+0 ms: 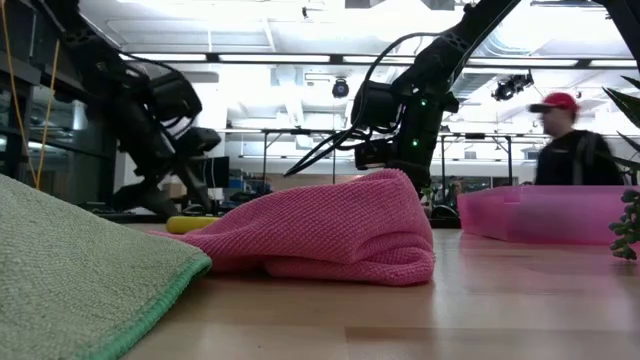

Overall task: Fold microfiber towels
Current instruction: Fold the yellow microfiber cloth

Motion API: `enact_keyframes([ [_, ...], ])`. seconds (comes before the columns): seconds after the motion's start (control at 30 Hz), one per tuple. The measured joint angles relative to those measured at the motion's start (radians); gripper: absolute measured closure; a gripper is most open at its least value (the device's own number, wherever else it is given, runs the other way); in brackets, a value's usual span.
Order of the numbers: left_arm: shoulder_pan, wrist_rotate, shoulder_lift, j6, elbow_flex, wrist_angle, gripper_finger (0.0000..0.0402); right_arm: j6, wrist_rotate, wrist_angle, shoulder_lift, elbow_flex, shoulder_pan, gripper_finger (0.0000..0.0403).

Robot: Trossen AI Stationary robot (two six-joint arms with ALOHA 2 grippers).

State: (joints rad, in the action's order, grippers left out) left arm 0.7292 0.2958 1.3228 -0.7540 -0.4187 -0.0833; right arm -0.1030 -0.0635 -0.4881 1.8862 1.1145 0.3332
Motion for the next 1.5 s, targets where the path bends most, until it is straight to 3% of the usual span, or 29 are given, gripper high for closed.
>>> enact_keyframes([
  [0.27,-0.001,0.063,0.077,-0.012,-0.004,0.033,0.0157,0.002,-0.001,0.002,0.000,0.000,0.000,0.0403],
  [0.37,-0.001,0.071,0.081,-0.038,-0.002,0.056,0.0177,0.002,0.000,0.002,0.000,0.000,0.000,0.0403],
  [0.47,-0.002,0.071,0.083,-0.038,-0.002,0.052,0.0228,0.002,0.000,0.004,0.000,0.000,0.000,0.0403],
  [0.67,0.028,0.114,0.078,-0.023,0.004,0.036,0.0384,0.002,-0.002,0.005,0.000,0.000,0.000,0.0403],
  [1.17,0.161,0.194,-0.161,0.032,0.001,-0.112,0.0399,0.106,-0.025,0.161,0.007,-0.003,-0.026,0.0403],
  [1.5,0.157,0.201,-0.218,-0.068,-0.002,-0.070,0.0401,0.174,-0.013,0.208,0.023,-0.001,-0.071,0.0403],
])
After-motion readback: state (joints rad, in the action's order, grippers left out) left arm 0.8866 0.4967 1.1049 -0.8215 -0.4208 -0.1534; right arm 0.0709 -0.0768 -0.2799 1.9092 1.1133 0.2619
